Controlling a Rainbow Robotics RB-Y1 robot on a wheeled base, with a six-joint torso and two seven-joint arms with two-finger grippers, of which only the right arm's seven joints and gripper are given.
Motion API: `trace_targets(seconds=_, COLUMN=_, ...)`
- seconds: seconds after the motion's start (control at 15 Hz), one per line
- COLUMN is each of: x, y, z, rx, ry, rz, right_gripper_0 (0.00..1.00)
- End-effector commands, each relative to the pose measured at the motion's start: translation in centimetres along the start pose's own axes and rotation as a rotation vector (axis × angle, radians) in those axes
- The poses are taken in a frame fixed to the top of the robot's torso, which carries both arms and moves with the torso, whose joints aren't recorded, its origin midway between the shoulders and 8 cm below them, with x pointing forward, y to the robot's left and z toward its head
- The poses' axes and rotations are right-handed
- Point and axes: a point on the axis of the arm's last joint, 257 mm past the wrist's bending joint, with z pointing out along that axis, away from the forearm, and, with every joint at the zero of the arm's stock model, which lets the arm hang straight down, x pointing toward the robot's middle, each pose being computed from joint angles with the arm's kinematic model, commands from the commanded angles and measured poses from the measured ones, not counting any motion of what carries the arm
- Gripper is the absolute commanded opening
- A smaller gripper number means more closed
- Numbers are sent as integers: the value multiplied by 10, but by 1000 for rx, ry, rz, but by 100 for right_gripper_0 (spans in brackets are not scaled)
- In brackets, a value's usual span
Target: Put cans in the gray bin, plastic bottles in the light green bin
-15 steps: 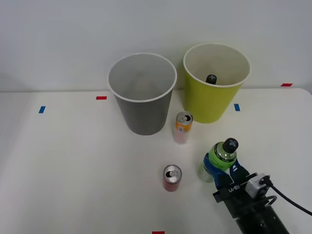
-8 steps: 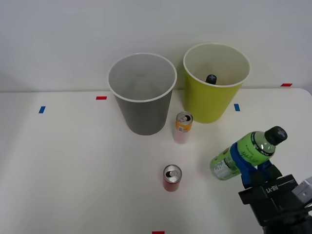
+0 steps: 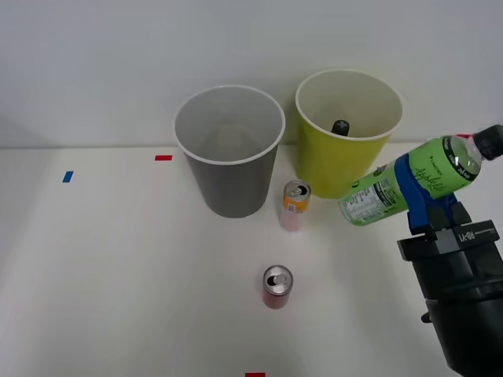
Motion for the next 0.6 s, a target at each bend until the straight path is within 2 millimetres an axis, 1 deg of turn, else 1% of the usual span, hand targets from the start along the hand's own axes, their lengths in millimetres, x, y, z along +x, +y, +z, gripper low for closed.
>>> trace_targets(seconds=0.07, x=-21, y=2, z=52, rx=-33, ry=-36, rz=15, right_gripper_0=0)
trace_targets(seconds=0.2, x=-35, y=1, z=77, rx=-41, ry=-50, rz=22, right_gripper_0=0)
trace_targets(seconds=0.33, x=-39, y=-10, z=102, rx=-33, ry=-59, rz=-2, right_gripper_0=0)
trace_targets(seconds=0.6, x=-30, y=-41, z=155, rx=18, ry=-109, rz=-70, right_gripper_0=0)
